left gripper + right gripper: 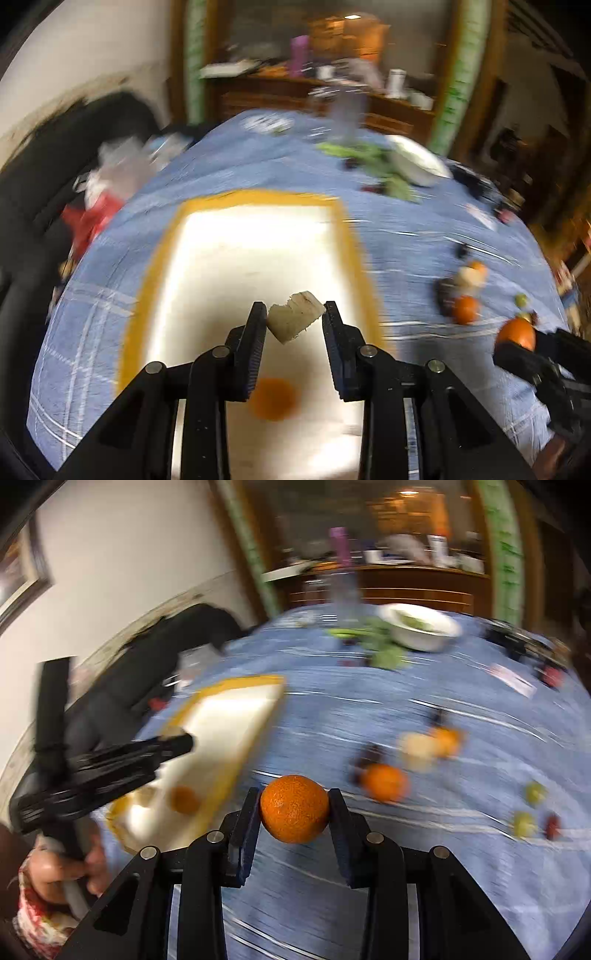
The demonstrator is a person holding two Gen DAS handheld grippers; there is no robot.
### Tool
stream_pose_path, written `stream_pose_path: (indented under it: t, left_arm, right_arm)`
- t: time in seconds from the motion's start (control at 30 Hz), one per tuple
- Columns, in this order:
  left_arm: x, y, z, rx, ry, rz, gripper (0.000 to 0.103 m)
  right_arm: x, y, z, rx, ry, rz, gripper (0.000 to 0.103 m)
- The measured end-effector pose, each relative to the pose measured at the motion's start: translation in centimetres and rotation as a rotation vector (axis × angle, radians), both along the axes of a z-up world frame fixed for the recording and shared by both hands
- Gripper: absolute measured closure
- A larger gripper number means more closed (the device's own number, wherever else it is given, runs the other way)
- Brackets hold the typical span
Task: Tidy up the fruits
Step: 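Carry both over the tray and open both tools to release them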
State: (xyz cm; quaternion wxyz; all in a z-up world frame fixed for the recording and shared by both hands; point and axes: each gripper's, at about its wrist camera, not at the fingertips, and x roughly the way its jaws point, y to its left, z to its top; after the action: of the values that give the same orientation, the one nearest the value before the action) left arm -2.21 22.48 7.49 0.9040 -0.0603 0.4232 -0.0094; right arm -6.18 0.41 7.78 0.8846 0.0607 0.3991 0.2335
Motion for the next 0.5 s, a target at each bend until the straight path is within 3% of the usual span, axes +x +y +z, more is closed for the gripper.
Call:
stream_pose_path:
  t: [0.13,0.37,0.43,0.5]
  left_arm:
    - [1.1,4.0,-1.7,-0.015,0.059,0.087,0.073]
    - [1.1,6.6,-3.5,-0.063,0.095,0.120,0.072]
    - [1.2,7.1,-3.8,-0.080,0.092,0.124,0.060]
    - [1.1,7.7,-3.8,-0.110,0.086,0.123,0.056]
  right_arm:
    - [1.9,6.7,-0.3,-0.037,-0.004,0.102,0.064]
    - [4.6,14.4,-3.9,-0.151,0.052,0.178,0.063]
    - [5.1,15.2,-4.7,-0.168,0.067,0.180,0.063]
    - [5.5,15.6,-5.2,-0.171,0.073,0.177,0.063]
